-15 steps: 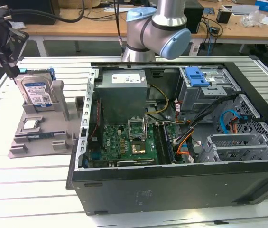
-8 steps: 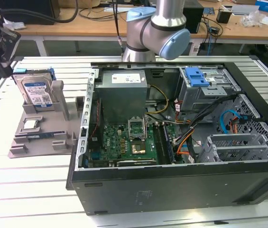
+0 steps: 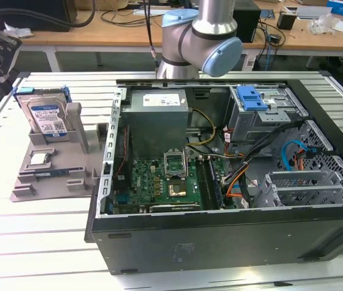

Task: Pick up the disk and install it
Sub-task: 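Reach for the disk, then pick up the disk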

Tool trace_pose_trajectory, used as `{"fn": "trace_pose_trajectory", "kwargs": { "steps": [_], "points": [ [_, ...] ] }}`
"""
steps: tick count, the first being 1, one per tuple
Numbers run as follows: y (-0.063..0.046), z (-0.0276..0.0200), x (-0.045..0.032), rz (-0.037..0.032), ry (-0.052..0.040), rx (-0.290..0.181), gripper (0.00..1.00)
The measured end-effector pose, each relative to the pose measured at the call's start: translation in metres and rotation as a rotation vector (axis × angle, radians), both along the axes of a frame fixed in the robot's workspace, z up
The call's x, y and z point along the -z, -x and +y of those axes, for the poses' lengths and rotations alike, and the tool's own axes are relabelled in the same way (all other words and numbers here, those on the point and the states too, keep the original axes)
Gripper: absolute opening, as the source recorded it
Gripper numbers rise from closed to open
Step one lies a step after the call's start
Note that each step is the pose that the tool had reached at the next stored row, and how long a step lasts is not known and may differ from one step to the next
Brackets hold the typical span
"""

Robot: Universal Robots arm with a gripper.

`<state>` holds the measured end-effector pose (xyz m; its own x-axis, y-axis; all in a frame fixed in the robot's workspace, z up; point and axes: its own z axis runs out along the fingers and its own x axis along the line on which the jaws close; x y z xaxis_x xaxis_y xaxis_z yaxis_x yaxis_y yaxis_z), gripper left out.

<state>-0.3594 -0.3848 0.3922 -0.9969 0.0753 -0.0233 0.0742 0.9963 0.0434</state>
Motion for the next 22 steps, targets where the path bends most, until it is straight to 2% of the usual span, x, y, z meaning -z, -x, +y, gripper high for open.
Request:
{"fn": "trace_pose_trajectory", "kwargs": {
  "steps": [5, 6, 7, 22],
  "points": [
    [0.004, 0.0108, 0.0013, -0.0001, 0.0000, 0.000, 0.11],
    [0.005, 0.0143, 0.0017, -0.0002, -0.0001, 0.000, 0.11],
    [0.006, 0.0152, 0.0017, -0.0001, -0.0001, 0.000, 0.11],
    [0.006, 0.0154, 0.0017, -0.0001, 0.0000, -0.001, 0.11]
  ]
}}
